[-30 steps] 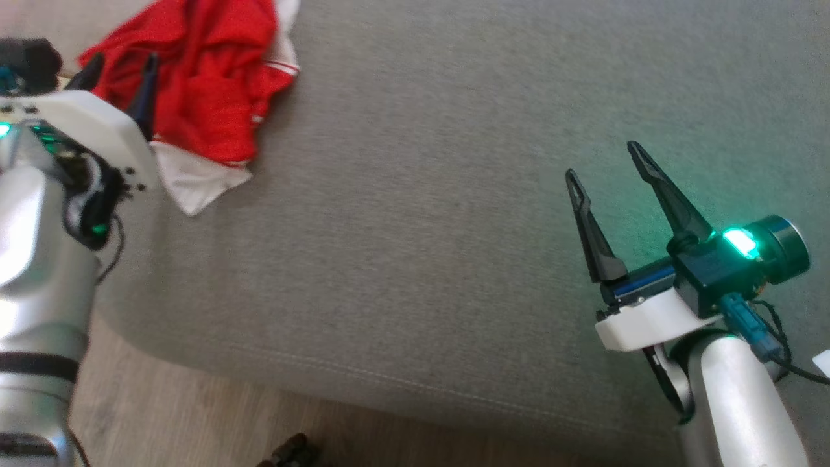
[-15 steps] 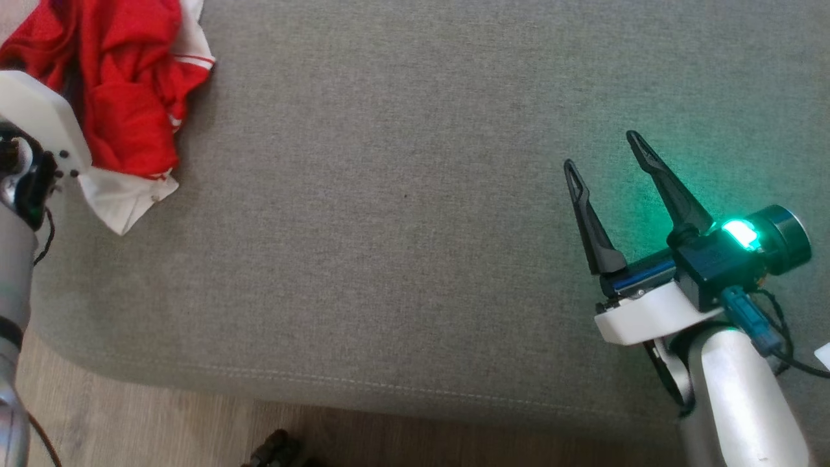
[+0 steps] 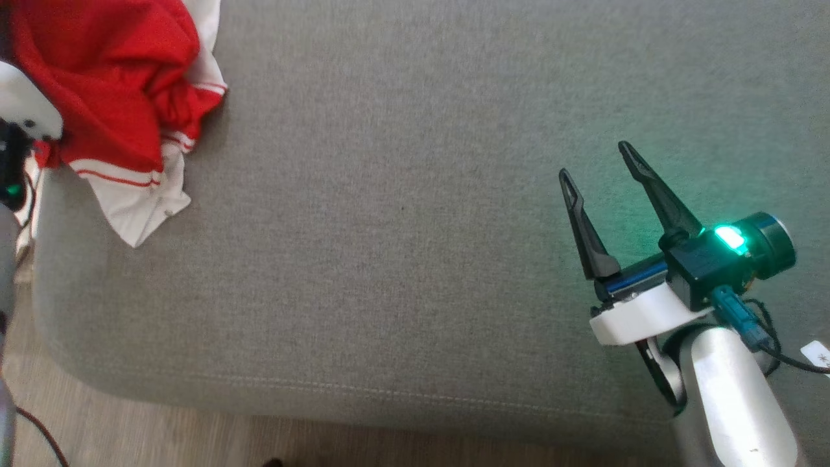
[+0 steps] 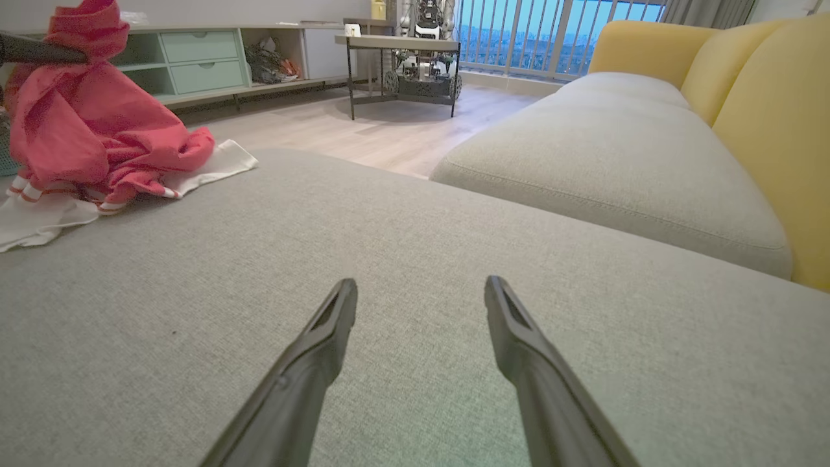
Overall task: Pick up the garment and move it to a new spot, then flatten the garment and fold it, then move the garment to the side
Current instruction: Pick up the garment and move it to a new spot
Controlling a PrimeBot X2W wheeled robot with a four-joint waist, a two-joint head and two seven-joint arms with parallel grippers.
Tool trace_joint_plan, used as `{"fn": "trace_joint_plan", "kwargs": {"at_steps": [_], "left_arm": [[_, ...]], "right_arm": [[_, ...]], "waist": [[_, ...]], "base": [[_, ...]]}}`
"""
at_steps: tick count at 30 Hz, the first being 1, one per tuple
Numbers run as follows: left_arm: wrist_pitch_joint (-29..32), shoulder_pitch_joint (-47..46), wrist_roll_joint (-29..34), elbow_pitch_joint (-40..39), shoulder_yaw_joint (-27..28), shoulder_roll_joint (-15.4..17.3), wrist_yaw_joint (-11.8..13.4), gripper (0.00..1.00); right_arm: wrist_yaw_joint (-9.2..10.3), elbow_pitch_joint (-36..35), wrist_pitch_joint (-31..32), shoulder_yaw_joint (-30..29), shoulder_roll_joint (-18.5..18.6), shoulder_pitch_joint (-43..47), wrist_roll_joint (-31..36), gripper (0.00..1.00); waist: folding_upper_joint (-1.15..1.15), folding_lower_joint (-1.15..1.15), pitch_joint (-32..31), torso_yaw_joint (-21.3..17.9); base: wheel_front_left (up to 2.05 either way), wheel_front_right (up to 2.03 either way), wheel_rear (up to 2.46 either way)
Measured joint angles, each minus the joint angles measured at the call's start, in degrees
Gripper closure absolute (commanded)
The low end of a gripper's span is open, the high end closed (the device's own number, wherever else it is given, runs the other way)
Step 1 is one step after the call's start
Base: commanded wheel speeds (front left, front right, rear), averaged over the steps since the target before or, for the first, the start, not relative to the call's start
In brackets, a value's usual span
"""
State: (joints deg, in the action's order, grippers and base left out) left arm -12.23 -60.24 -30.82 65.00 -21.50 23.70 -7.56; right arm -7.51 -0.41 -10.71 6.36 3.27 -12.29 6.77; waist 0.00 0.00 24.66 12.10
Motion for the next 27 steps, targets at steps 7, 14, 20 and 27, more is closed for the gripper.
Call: {"fn": "trace_joint_plan", "kwargs": {"at_steps": [7, 14, 20, 27], "left_arm": [[-2.0, -0.1, 0.7, -11.8, 4.2, 3.0, 0.1, 1.00], [-2.5, 0.7, 2.3, -29.3, 11.8, 3.5, 0.3, 1.00], [-2.4, 3.8, 1.3, -34.5, 10.7, 3.3, 0.3, 1.00], [1.5, 4.4, -1.6, -41.8, 8.7, 2.0, 0.3, 1.00]], "right_arm": [[0.00, 2.9, -1.6, -0.2, 0.0, 0.9, -2.9, 0.00], [0.01, 5.2, -3.0, -0.4, 0.0, 4.6, -6.5, 0.00], [0.01, 5.6, -3.5, -1.1, -0.1, 5.0, -8.5, 0.00], [0.01, 5.7, -3.6, -1.2, -0.1, 6.6, -9.6, 0.00]], "waist": [[0.00, 0.00, -6.3, -0.6], [0.00, -0.01, -13.5, -2.4], [0.00, -0.01, -17.2, -5.1], [0.00, 0.00, -18.7, -9.0]], "base": [[0.00, 0.00, 0.00], [0.00, 0.00, 0.00], [0.00, 0.00, 0.00], [0.00, 0.00, 0.00]]}}
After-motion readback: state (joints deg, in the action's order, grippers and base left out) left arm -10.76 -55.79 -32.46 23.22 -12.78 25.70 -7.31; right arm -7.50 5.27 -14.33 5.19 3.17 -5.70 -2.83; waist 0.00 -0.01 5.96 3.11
